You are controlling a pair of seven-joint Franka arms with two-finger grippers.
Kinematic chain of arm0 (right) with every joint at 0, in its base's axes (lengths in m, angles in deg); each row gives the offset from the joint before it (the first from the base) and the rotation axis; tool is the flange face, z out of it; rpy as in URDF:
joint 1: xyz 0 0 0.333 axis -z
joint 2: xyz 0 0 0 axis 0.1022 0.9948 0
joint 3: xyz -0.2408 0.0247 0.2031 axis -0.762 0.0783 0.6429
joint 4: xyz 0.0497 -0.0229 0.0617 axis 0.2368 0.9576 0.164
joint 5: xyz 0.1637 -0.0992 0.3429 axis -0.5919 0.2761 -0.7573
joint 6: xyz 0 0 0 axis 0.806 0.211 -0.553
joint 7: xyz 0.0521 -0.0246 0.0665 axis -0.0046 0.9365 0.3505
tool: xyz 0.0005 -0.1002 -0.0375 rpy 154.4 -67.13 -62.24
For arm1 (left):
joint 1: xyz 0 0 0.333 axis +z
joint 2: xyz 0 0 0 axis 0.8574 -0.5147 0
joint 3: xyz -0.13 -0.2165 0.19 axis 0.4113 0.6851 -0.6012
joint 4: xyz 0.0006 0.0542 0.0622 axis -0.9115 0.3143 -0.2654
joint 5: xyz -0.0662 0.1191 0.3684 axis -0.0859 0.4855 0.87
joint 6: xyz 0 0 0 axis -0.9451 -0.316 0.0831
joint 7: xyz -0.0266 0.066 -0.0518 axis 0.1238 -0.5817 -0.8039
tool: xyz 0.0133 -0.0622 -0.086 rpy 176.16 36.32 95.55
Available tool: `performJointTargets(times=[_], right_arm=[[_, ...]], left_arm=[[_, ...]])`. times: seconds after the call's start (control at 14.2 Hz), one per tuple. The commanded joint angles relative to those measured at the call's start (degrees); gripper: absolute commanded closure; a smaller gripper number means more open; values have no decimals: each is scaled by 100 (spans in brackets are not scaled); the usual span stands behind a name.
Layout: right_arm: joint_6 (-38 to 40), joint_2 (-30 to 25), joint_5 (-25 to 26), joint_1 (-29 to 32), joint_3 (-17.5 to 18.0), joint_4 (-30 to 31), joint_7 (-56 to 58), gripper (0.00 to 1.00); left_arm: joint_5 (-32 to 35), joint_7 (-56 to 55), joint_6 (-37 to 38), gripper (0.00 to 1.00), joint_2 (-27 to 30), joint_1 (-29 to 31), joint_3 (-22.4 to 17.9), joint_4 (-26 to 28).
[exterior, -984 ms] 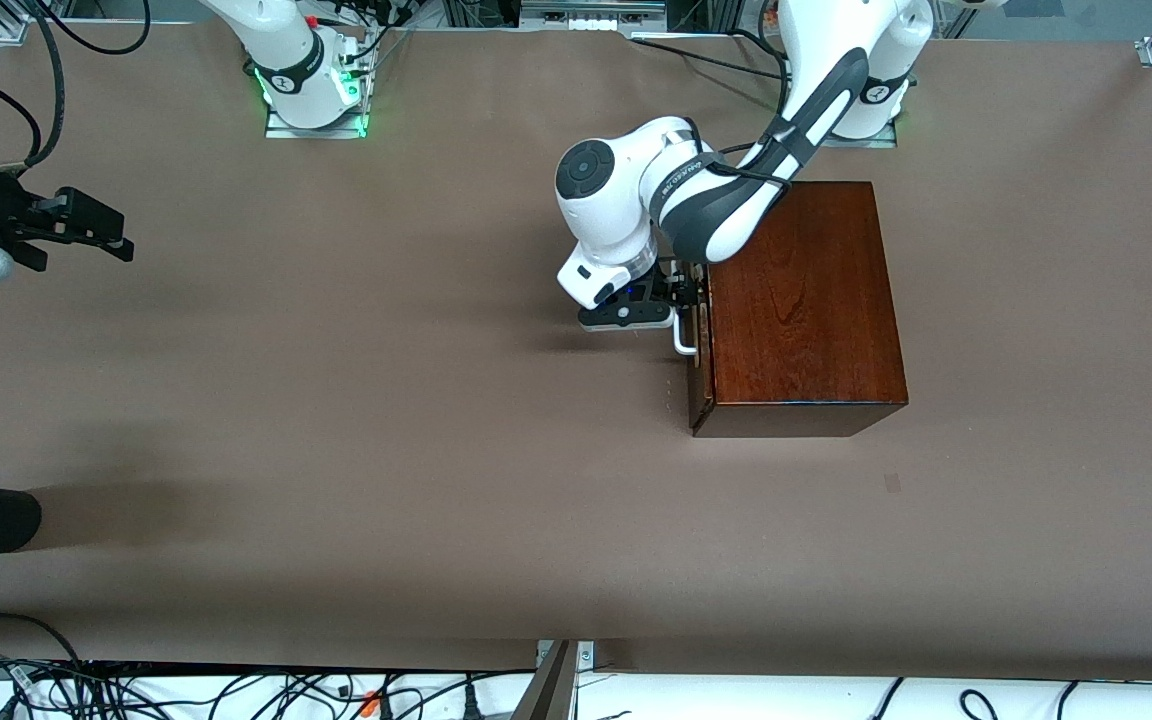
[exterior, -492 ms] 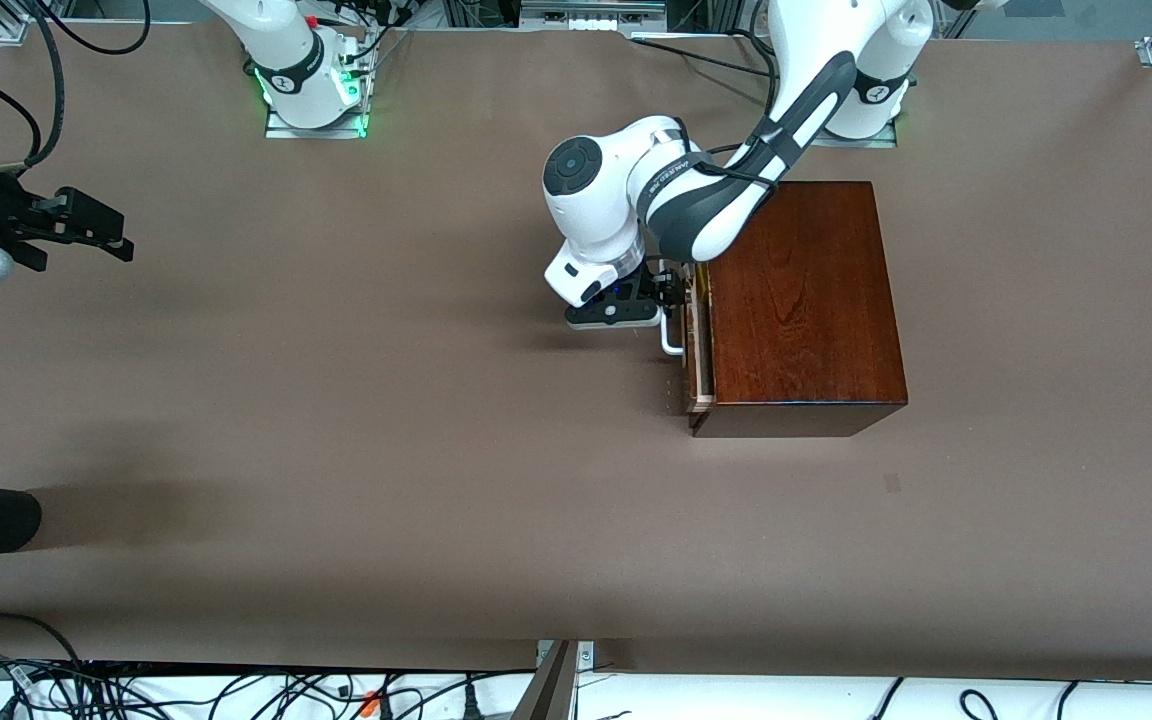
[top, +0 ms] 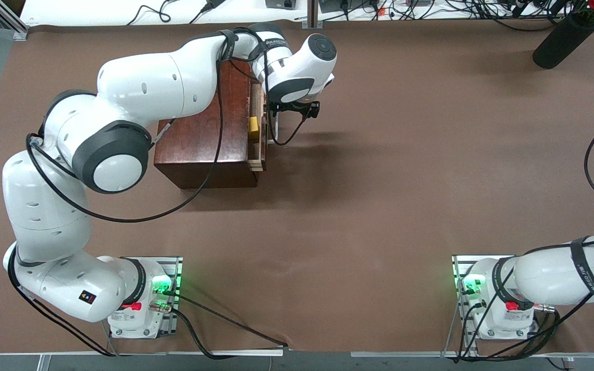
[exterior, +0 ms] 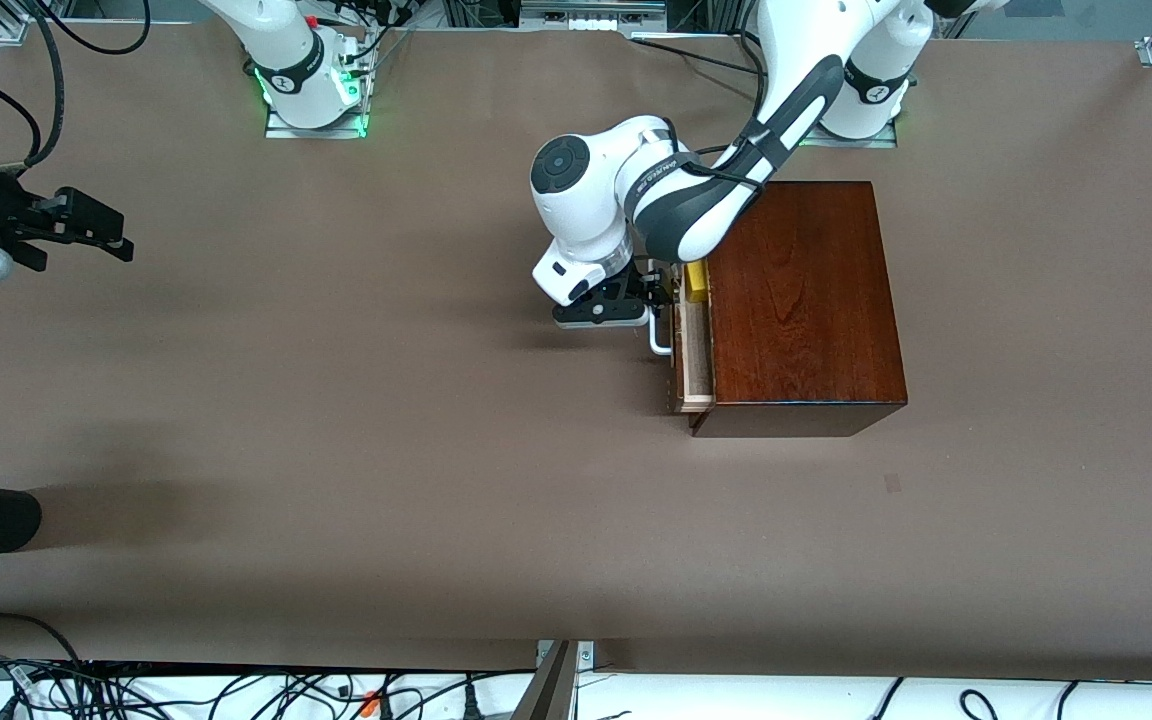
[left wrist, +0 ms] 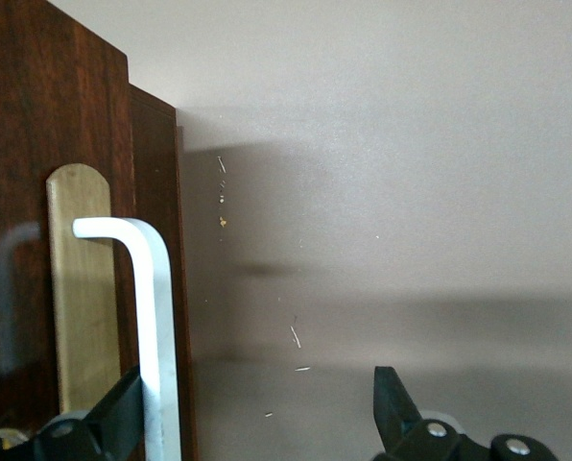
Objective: Open drawer, take yellow block, close drawer
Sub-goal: 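Pull the drawer open by its handle with the left gripper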
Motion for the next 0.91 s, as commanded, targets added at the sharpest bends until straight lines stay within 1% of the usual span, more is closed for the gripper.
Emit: performJointTargets(times=[0.0, 0.42, 0.56, 0.84], right_arm=[[65, -7, 39, 54, 32, -30, 11, 0], [65, -7, 39, 54, 32, -30, 11, 0], [65, -7, 39, 54, 32, -30, 11, 0], [65, -7, 39, 54, 32, -30, 11, 0]], left_arm=[[-80, -182, -64, 0, -310, -227, 47, -464], [-230, -341, -64, 0, -345, -367, 47, -605], [-370, -341, -90, 0, -372, -412, 47, -684], [-485, -358, -275, 0, -433, -508, 47, -772]])
